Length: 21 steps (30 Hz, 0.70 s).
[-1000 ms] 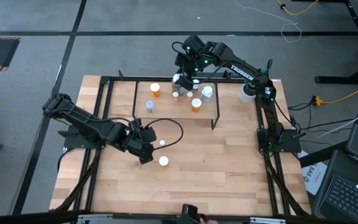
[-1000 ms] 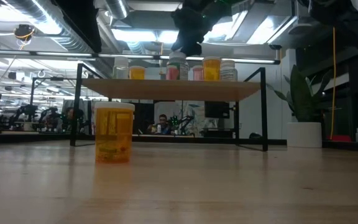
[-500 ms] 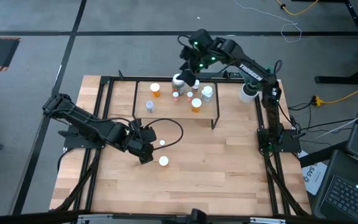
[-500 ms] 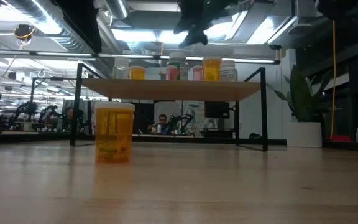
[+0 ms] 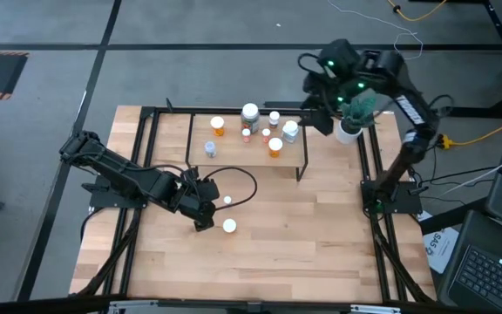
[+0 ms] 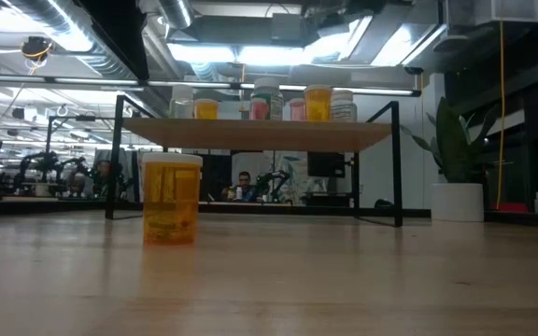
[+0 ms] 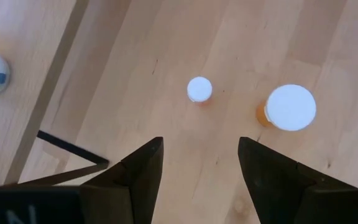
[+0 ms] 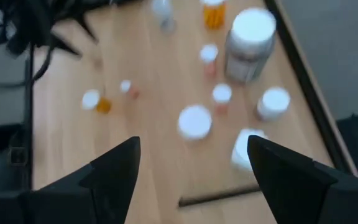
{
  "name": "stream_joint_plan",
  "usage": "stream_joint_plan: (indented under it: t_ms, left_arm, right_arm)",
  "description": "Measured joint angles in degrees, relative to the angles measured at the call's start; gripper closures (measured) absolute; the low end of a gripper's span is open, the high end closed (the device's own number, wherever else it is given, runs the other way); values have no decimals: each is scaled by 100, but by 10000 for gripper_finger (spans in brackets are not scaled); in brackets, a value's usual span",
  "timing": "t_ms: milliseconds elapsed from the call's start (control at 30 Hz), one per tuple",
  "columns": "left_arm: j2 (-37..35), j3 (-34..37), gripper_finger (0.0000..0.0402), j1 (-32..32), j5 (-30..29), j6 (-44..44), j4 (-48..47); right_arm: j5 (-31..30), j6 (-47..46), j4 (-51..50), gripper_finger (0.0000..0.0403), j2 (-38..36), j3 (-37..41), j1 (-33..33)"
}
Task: Pick and place medicine bottles onto shelf by color
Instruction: Put the pink pill bottle on the shelf
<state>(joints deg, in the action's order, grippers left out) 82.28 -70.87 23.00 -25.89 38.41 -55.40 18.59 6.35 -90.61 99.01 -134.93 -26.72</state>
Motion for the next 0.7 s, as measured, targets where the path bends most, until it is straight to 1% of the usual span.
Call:
stream_joint_plan:
  t_ms: [167,300,433,500,567,700]
  left_arm:
    - [0,0,198,2,0,3,2]
    - [0,0,198,0,2,175,7]
    - [0,0,198,0,2,179,14]
    - [2,0,198,0,-18,179,17]
    - [2,0,198,-6,-91,177,20]
    - [53,-2,198,-22,-181,52,46]
  right_arm:
    - [-2,-41,70,105,-586,445,199]
    - [38,125,63,105,-1266,1303,370]
    - [105,132,77,105,-2172,2536,550]
    - [105,-67,231,105,-2644,3258,689]
    - [103,-373,676,104,-3121,4054,862]
    - [66,-1163,1920,104,-4115,5738,1287]
